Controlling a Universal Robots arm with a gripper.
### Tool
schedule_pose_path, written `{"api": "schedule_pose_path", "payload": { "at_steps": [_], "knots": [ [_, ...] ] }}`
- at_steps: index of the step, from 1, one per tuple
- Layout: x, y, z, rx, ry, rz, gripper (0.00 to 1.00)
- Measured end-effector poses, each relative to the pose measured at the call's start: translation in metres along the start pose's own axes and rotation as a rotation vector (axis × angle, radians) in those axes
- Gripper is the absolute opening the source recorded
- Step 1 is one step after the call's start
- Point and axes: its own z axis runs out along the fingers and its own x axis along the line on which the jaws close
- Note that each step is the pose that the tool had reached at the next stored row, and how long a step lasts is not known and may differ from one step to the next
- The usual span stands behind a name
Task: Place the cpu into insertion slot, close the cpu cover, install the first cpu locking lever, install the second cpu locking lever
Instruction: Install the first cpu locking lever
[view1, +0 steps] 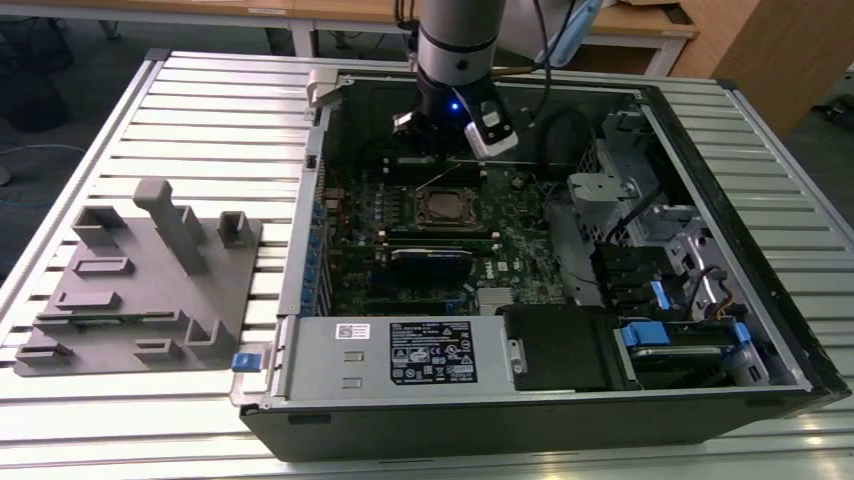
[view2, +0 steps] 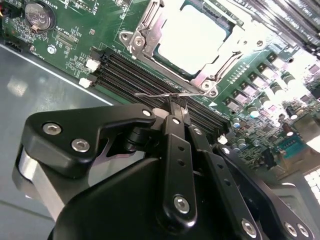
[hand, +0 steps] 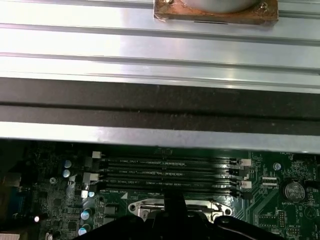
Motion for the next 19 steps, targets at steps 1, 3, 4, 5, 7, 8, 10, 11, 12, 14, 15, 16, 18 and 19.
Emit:
{"api": "schedule_pose_path", "payload": {
  "at_steps": [1,3,4,5,7,8,10,11,12,14,15,16,18,19],
  "knots": [
    [-0.0003,0.0002,0.0009,-0.0002,0.0,0.0,0.1],
    [-0.001,0.0002,0.0027,0.0,0.0,0.0,0.1],
    [-0.0015,0.0004,0.0035,0.0001,0.0001,0.0,0.1],
    [-0.0021,0.0006,0.0042,0.0002,0.0002,0.0,0.1],
    [-0.0031,0.0009,0.0052,-0.0001,0.0,0.0,0.1],
    [-0.0035,0.0011,0.0055,0.0,0.0,0.0,0.1],
    [-0.0051,0.0013,0.006,-0.0001,0.0,0.0,0.1],
    [-0.0064,0.0013,0.0062,-0.0001,0.0,0.0,0.1],
    [-0.008,0.0012,0.0065,0.0,0.0,0.0,0.1],
    [-0.0111,0.001,0.007,-0.0001,0.0,0.0,0.1],
    [-0.0126,0.0009,0.0072,0.0,0.0001,0.0,0.1],
    [-0.0138,0.0009,0.0073,0.0,0.0001,0.0,0.1],
    [-0.0153,0.001,0.0076,0.0001,0.0001,0.0,0.1],
    [-0.016,0.0012,0.0077,0.0002,0.0002,0.0,0.1]
  ]
}}
